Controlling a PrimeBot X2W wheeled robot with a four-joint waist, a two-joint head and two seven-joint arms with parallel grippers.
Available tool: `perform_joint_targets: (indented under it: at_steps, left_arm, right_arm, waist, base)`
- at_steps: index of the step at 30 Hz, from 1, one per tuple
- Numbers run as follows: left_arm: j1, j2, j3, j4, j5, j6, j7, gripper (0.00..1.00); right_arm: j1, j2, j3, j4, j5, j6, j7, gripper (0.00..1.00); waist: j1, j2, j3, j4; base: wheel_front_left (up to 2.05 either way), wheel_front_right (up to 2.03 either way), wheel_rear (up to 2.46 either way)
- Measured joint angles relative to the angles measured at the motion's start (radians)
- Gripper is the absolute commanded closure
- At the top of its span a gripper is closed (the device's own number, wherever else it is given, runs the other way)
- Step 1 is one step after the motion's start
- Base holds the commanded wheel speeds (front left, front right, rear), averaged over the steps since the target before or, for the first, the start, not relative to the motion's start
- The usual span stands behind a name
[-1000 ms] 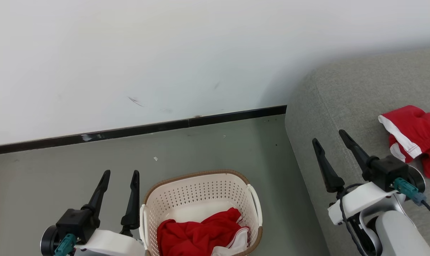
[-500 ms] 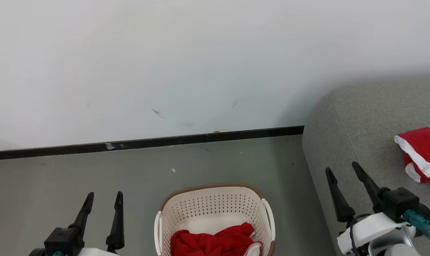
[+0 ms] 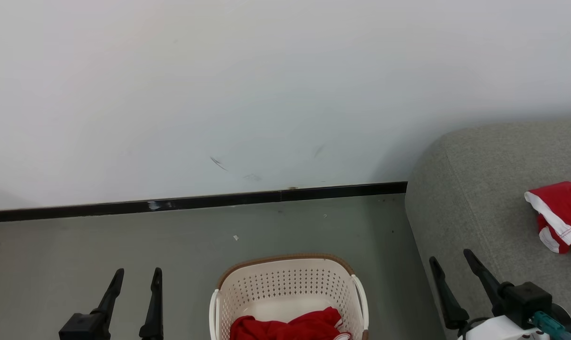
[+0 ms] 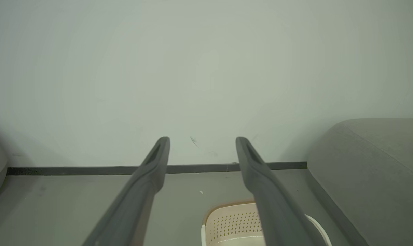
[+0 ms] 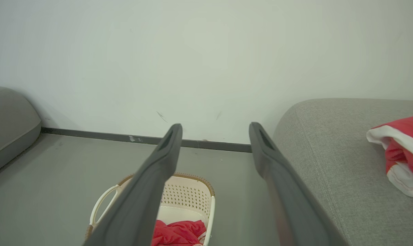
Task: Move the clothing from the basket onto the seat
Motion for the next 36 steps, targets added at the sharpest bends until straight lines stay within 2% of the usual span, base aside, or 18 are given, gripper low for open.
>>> perform_joint_targets:
  at_steps: [28, 36]
  left_arm:
    - [0.0, 0.014, -0.01, -0.005, 0.0, -0.009, 0.002, 0.0]
    - [-0.006, 0.032, -0.059, 0.008, 0.018, -0.04, 0.046, 0.0]
  right_arm:
    - [0.044, 0.002, 0.008, -0.082, 0.041, 0.0, 0.0, 0.0]
    - [0.044, 0.004, -0.077, -0.131, 0.044, 0.0, 0.0, 0.0]
  waist:
    - [0.0, 0.0, 0.026, -0.008]
    - [0.0, 0.0, 0.056, -0.015]
  base:
    - [0.0, 0.0, 0.0]
    - [0.0, 0.0, 0.0]
